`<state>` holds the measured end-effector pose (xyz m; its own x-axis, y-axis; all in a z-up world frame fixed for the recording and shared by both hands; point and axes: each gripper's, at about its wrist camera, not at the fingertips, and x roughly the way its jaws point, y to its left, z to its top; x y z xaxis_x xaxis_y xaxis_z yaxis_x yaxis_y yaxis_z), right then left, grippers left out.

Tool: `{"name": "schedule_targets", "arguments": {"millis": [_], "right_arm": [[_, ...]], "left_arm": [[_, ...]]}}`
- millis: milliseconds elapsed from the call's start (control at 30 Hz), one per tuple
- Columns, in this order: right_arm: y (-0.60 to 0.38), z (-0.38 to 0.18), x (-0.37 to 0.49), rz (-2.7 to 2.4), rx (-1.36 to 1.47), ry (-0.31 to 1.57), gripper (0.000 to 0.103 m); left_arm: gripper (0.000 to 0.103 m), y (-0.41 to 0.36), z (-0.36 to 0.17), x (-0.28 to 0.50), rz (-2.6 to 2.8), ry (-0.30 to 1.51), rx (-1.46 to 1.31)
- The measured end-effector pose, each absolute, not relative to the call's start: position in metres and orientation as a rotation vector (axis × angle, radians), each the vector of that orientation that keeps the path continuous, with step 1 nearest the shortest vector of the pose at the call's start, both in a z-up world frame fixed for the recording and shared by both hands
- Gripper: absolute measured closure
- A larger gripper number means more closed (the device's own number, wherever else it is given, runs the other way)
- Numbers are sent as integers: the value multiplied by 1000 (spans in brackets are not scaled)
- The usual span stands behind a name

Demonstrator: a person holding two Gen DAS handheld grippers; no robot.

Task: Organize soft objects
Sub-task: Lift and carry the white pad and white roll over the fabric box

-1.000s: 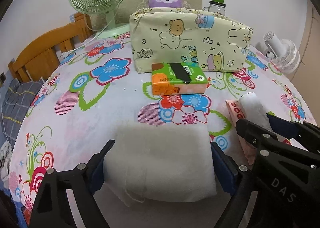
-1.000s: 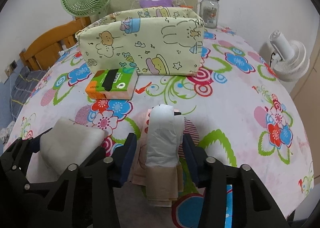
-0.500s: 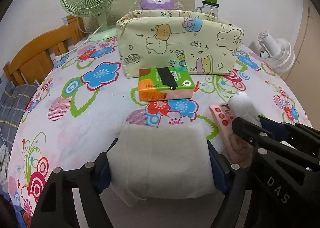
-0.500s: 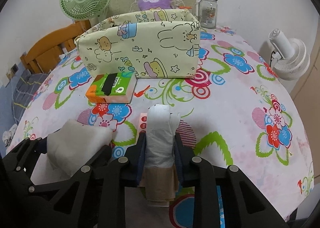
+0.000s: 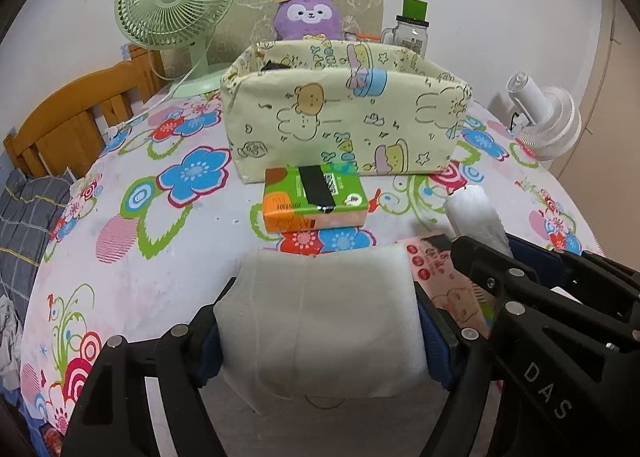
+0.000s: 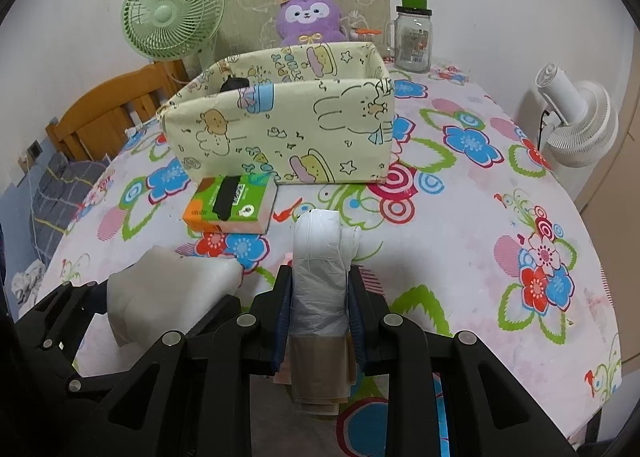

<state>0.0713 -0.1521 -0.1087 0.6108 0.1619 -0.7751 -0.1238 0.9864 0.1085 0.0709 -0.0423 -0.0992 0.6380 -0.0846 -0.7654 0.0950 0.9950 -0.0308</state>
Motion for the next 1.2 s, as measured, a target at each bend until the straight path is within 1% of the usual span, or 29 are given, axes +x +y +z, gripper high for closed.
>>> {"name": "schedule_targets", "arguments": {"millis": [1200], "right_arm": [[-160,-28,76,187,65,761,74]], "left_arm": [[23,-53,-19,74,-109,740,6]]}}
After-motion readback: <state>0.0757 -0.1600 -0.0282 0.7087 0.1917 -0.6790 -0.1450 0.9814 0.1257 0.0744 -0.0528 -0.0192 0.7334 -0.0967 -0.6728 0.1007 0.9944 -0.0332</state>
